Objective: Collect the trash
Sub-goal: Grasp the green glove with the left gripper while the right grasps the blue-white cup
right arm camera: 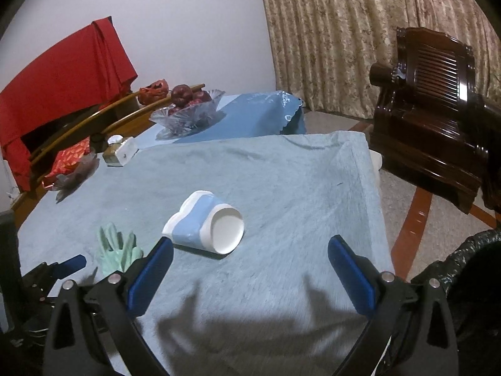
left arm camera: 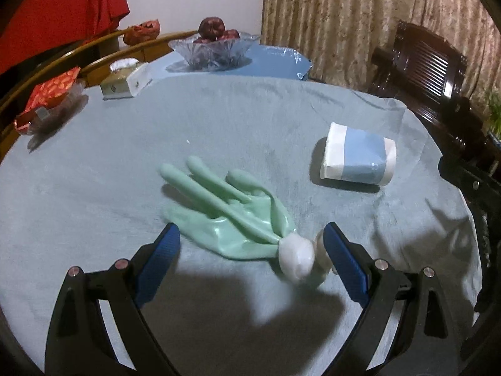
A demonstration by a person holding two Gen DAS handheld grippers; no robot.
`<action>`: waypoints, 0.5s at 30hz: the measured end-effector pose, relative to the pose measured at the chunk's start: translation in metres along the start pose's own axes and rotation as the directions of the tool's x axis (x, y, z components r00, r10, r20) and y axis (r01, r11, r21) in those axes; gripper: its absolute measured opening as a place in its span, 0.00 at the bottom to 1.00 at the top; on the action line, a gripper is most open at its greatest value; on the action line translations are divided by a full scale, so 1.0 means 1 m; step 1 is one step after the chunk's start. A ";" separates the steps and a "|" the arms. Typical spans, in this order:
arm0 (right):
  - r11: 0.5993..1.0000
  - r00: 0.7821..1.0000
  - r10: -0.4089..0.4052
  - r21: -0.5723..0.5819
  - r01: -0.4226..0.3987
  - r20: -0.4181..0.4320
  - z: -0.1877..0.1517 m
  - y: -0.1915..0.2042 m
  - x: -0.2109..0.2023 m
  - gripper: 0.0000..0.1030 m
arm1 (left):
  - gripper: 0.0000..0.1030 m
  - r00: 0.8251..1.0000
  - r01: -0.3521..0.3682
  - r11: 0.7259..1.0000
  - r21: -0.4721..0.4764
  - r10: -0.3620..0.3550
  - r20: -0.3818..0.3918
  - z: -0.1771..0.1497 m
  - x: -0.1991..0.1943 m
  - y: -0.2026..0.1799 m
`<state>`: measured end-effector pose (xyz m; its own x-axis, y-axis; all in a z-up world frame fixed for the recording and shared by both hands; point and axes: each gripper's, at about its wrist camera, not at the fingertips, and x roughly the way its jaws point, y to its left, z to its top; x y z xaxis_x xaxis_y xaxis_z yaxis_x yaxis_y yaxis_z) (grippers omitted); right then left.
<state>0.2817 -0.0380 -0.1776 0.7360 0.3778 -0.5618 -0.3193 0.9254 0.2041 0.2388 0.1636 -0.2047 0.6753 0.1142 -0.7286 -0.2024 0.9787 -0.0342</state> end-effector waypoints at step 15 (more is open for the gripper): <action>1.000 1.000 0.000 -0.018 0.000 -0.021 -0.001 0.002 0.016 0.94 | 0.55 0.986 0.161 0.981 -0.106 -0.165 -0.037 -0.005 0.018 0.002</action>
<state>0.2924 -0.0302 -0.1870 0.7236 0.3767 -0.5783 -0.3302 0.9247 0.1893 0.2476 0.1667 -0.2213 0.6731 -0.0556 -0.7375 -0.1655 0.9606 -0.2234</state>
